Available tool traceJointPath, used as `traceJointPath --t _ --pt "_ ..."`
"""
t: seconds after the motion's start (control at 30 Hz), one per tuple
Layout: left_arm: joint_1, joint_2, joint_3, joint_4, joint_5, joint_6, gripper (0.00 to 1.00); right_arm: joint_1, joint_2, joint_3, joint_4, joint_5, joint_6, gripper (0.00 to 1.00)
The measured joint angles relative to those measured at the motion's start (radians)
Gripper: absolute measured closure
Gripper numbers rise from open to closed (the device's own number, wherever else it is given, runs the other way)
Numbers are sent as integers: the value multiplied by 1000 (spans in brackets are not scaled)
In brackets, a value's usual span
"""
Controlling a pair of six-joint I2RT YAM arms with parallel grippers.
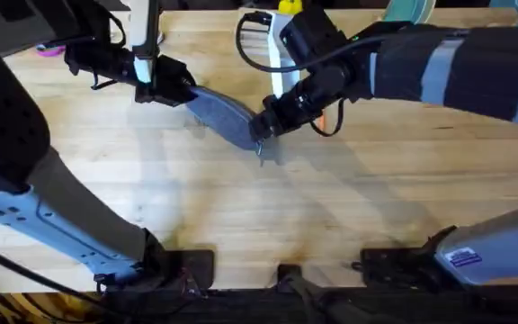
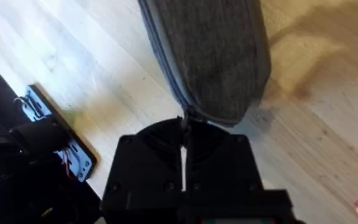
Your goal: Unzip the bag, pick up the pens from the table one at a time and place them inside, then zip the bag closed.
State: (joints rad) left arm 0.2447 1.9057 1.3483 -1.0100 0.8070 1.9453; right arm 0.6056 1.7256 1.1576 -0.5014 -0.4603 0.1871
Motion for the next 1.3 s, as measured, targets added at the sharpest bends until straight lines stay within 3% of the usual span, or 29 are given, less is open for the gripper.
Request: traceJointPath --t 0.6,1.3 --pt "-1 0 0 -7 6 0 957 0 -73 116 -132 12 15 969" --pt "1 0 0 -2 8 0 957 1 -65 125 -7 18 3 973"
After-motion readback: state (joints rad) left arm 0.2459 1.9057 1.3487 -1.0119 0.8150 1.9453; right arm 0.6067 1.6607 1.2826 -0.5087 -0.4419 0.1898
